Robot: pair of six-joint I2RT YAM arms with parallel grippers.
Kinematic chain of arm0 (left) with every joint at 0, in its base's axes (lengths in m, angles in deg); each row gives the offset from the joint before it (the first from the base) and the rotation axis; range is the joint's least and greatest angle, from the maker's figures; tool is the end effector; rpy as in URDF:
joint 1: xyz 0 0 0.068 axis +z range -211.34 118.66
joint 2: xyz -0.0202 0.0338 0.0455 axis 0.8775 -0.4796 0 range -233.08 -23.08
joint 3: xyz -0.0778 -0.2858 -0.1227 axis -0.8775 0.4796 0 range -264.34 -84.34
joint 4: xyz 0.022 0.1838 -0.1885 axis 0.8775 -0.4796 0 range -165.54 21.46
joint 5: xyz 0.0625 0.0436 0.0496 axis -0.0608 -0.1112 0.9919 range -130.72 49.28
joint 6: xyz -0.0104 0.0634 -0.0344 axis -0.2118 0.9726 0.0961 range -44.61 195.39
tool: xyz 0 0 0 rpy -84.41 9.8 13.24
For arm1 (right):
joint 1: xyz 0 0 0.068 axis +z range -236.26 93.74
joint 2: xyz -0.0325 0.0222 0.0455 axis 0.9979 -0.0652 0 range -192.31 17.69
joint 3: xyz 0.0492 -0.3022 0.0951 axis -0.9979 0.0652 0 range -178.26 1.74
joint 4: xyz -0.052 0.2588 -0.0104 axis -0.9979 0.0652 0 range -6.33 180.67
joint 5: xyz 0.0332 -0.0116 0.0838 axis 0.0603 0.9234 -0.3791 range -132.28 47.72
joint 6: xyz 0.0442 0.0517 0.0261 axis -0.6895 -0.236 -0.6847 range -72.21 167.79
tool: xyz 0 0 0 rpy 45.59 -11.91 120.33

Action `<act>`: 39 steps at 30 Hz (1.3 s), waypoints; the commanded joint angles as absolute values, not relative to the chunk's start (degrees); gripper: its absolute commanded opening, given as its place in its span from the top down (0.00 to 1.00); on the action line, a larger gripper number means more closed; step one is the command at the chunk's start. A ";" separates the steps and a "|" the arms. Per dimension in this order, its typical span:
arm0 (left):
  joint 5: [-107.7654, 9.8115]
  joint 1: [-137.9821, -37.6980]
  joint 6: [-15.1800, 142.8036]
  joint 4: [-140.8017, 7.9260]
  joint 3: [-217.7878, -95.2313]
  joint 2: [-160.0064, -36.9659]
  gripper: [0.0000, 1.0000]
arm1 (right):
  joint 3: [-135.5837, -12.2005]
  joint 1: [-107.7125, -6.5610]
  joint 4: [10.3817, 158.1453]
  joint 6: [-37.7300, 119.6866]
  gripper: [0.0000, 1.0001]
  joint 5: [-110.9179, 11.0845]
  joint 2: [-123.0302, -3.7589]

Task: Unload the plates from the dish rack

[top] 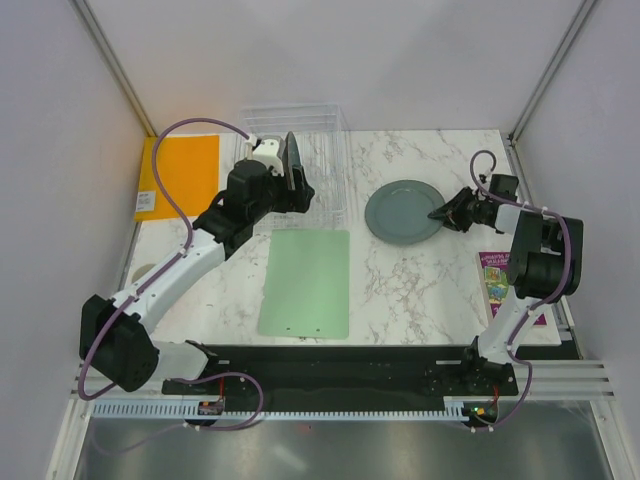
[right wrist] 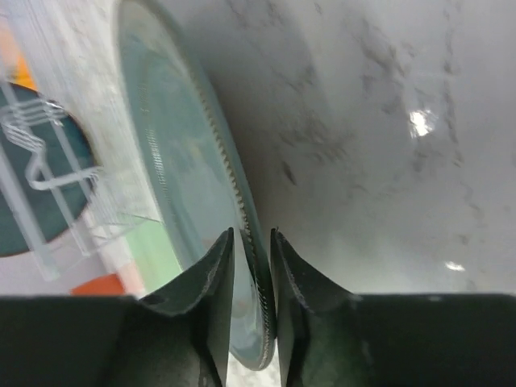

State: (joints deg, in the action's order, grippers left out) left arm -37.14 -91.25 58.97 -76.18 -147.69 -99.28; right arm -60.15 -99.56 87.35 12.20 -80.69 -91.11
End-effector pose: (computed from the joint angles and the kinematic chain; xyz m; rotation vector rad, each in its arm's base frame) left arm 0.2848 -0.1593 0.3740 0.1877 1.9485 -0.4779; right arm 0.4088 -0.0580 0.1761 0.7258 2.3255 0.9937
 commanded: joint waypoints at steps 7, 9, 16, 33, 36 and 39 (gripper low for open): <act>-38.70 -91.14 59.13 -78.03 -147.27 -96.03 0.11 | -55.83 -99.36 97.02 19.31 0.54 -71.03 -86.82; -38.26 -91.14 59.57 -78.30 -147.27 -96.12 0.11 | -55.30 -99.27 97.81 20.45 0.47 -67.09 -84.81; -32.64 -91.22 60.62 -78.30 -148.94 -99.18 0.10 | -56.70 -98.39 102.47 25.20 0.30 -52.58 -72.16; -6.72 -91.31 68.01 -74.96 -166.78 -123.09 0.19 | -58.38 -96.02 111.35 27.58 0.21 -53.09 -45.51; -6.26 -91.40 68.71 -74.43 -168.36 -125.91 0.34 | -57.94 -96.02 111.62 27.49 0.20 -52.91 -43.14; -4.78 -91.57 69.06 -74.34 -170.03 -128.46 0.70 | -57.67 -95.93 111.88 27.49 0.21 -53.00 -42.78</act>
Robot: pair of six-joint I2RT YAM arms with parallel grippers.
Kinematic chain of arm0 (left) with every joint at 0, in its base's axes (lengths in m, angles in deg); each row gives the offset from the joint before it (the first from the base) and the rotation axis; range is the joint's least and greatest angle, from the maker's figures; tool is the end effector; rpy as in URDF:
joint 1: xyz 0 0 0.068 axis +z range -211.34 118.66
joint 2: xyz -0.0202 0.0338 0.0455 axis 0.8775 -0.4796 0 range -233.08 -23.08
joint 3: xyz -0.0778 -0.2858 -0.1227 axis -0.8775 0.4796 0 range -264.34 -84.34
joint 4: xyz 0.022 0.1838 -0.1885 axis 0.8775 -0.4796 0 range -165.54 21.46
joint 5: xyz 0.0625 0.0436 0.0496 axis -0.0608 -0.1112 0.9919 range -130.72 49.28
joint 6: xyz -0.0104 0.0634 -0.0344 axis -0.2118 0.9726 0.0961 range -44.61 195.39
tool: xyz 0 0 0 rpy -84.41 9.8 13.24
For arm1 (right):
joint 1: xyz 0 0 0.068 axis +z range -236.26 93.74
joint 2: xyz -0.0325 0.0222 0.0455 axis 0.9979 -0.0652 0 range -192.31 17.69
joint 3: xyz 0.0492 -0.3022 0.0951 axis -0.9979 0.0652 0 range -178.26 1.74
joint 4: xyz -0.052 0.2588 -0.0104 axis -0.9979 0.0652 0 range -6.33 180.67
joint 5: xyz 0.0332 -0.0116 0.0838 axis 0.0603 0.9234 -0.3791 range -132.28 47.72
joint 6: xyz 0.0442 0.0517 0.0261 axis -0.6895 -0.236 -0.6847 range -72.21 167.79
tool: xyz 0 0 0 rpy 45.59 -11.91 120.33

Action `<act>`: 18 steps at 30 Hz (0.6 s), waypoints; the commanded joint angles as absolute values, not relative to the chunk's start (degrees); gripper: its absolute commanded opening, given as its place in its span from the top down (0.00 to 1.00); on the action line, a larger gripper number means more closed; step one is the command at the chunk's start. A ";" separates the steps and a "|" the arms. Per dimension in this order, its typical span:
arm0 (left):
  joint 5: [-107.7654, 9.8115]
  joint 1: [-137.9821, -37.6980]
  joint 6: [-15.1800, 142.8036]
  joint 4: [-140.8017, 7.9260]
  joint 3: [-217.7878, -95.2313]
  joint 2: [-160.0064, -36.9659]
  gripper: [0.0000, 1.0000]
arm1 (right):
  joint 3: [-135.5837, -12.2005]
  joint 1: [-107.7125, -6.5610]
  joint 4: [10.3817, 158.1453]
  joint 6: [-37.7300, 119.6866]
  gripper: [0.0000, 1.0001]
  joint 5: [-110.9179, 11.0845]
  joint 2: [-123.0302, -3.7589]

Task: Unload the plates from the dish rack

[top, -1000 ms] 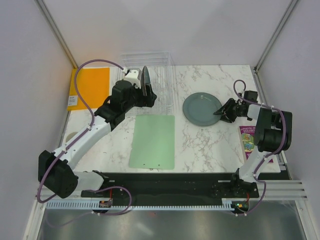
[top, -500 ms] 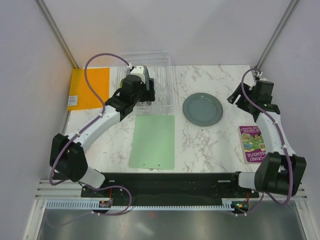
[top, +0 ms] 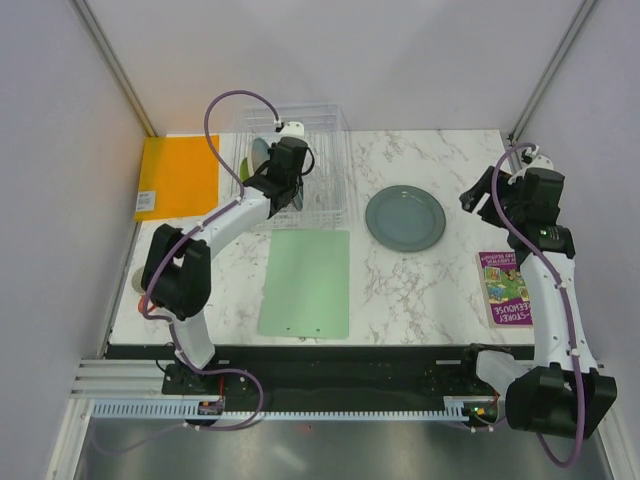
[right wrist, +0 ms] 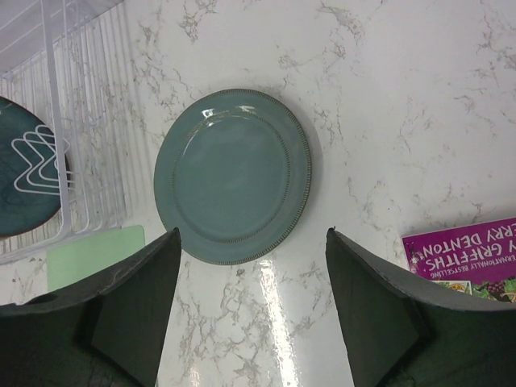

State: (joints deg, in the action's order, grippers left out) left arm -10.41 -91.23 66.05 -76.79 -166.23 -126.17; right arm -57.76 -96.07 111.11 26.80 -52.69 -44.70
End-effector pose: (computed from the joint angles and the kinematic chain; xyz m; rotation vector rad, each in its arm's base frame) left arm 0.4086 -0.1995 0.3228 0.0452 2.0106 0.1175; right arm 0.2391 -0.0303 0.3710 0.4524 2.0562 0.3083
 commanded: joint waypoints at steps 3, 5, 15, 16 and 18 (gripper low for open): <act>-2.76 -92.27 69.50 -74.26 -170.74 -129.43 0.98 | -57.06 -96.02 112.06 27.67 0.21 -52.91 -43.22; -1.09 -92.63 70.03 -73.99 -170.91 -129.43 0.98 | -56.27 -95.93 112.06 27.75 0.22 -52.91 -43.66; 16.93 -99.74 86.35 -63.47 -177.32 -130.92 0.98 | -55.30 -95.58 111.97 27.67 0.23 -53.09 -43.40; 18.42 -100.18 91.69 -58.40 -177.76 -131.10 0.98 | -55.30 -95.58 112.06 27.75 0.23 -53.17 -43.05; 21.24 -100.97 98.38 -54.23 -178.90 -131.10 0.98 | -55.47 -95.58 112.58 27.75 0.23 -53.52 -42.78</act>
